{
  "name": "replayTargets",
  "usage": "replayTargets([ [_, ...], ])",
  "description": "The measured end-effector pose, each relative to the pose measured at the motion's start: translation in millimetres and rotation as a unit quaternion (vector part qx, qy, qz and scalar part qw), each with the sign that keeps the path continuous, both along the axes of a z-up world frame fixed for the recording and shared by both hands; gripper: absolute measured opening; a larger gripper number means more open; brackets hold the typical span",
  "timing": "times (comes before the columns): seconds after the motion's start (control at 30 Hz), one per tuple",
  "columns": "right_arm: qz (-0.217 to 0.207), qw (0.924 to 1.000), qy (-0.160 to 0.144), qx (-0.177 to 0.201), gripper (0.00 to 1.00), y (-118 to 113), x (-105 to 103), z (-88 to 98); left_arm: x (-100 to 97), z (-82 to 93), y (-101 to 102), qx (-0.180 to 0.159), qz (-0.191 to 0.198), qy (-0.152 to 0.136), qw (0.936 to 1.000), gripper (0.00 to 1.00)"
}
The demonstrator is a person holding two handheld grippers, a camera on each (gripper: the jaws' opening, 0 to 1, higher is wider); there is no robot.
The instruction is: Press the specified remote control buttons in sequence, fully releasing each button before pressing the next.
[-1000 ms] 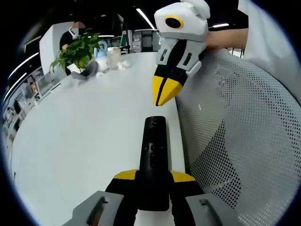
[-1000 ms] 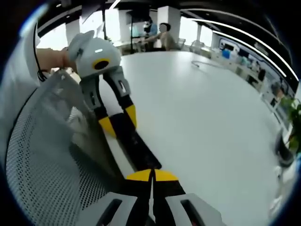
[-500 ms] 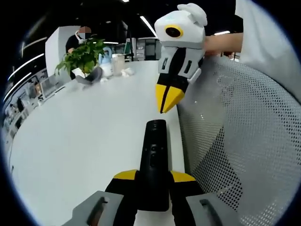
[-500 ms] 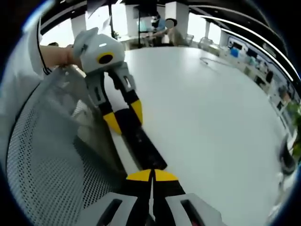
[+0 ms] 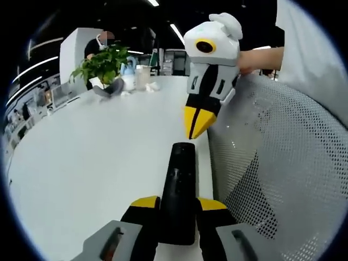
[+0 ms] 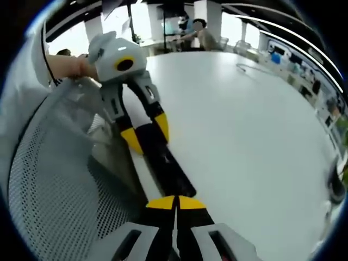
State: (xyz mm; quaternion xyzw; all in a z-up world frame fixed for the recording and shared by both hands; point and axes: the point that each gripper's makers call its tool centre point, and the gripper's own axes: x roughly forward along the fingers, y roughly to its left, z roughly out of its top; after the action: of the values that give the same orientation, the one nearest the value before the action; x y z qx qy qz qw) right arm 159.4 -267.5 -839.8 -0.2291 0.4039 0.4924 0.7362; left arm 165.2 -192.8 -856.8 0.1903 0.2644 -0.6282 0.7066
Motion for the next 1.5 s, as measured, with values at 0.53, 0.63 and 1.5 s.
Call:
replayTargets([
  [0.53,0.01,0.9998,-0.003,-0.015,0.0,1.6,9.9,-5.1,-0.6,-0.7,0.7,0.003,-0.016,-0.011,0.9998,0.25],
  [0.63,0.018,0.9995,-0.002,-0.024,0.0,2.3,12.4,-7.4,-0.7,-0.9,0.9,0.003,-0.017,-0.012,0.9998,0.25],
  [1.5,0.147,0.9793,-0.016,-0.138,0.0,1.9,10.0,-14.7,-0.9,-0.7,0.8,0.001,-0.018,-0.01,0.9998,0.25],
])
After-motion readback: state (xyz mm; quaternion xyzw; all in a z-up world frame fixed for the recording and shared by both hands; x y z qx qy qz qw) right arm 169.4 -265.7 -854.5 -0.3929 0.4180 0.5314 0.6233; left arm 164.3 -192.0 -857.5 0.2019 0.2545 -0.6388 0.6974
